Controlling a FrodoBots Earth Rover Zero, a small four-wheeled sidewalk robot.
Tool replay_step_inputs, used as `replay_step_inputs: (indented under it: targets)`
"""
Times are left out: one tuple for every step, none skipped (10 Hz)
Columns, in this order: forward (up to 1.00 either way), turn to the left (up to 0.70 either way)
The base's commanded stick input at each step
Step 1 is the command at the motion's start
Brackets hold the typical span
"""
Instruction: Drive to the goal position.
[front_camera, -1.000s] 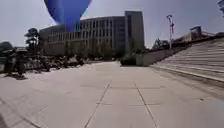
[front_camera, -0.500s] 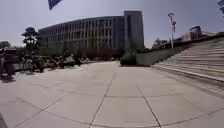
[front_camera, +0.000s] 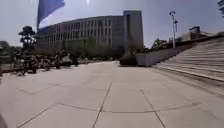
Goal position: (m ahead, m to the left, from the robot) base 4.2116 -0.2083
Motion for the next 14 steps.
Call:
replay_step_inputs:
  targets:
    - [1.0, 0.0]
    - [1.0, 0.0]
    - [1.0, 0.0]
    - [1.0, 0.0]
    - [1.0, 0.0]
    - [1.0, 0.0]
    - [1.0, 0.0]
    - [1.0, 0.0]
    - [1.0, 0.0]
    - [1.0, 0.0]
    - [1.0, 0.0]
    - [1.0, 0.0]
    - [1.0, 0.0]
    - [1.0, 0.0]
